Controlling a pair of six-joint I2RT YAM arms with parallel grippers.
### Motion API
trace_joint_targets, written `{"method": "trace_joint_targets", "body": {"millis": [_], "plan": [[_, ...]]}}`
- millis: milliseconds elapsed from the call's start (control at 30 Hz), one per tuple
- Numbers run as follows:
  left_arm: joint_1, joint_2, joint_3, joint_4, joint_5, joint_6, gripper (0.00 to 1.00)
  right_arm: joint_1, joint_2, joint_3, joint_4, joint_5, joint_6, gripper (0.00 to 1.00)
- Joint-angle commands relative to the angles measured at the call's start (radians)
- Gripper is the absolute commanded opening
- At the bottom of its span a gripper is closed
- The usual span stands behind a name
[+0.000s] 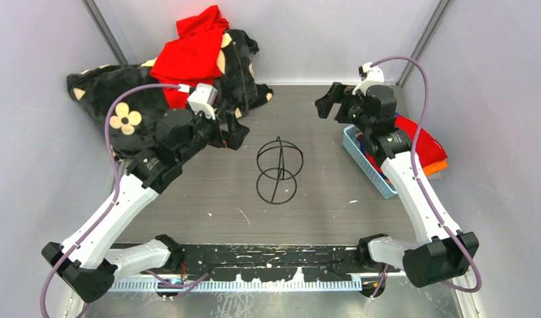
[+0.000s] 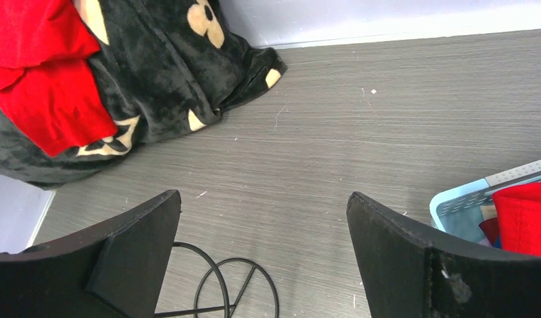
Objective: Stack the hats
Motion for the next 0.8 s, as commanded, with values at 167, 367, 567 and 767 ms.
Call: {"method": "trace_joint_targets", "body": {"millis": [167, 367, 567, 767], "plan": [[0.000, -0.078, -0.036, 0.123, 0.003, 0.032, 1.00, 0.005, -0.018, 0.043, 0.029, -0.024, -0.034, 1.00], [0.000, -0.058, -0.030, 0.122, 0.155, 0.057, 0.94, 0.004, -0.048, 0.023, 0.013, -0.043, -0.043, 1.00], [-0.013, -0.003, 0.011, 0.046, 0.360, 0.076, 0.80, 0.004, -0.042, 0.029, -0.009, -0.019, -0.056, 1.00], [-0.039, 0.030, -0.024, 0.024, 0.424, 0.124, 0.74, 0.004, -0.040, 0.005, 0.011, -0.026, -0.057, 1.00]]}}
